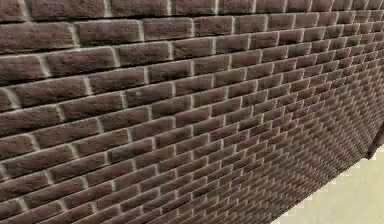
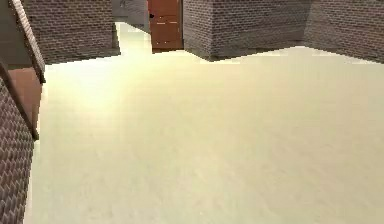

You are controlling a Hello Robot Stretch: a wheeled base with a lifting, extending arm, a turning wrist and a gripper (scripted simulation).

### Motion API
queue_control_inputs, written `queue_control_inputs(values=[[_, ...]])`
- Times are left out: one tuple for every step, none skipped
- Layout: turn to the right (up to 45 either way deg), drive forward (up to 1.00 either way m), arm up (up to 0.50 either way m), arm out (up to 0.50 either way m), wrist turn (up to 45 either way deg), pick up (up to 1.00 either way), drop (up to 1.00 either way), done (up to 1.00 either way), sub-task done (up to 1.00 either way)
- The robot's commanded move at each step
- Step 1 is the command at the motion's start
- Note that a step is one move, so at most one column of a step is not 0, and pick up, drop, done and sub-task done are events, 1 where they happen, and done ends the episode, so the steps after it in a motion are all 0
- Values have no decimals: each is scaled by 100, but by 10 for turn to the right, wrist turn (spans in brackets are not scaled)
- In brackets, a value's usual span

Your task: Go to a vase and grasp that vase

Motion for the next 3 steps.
queue_control_inputs(values=[[450, 0, 0, 0, 0, 0, 0, 0, 0], [330, 0, 0, 0, 0, 0, 0, 0, 0], [0, 25, 0, 0, 0, 0, 0, 0, 0]])
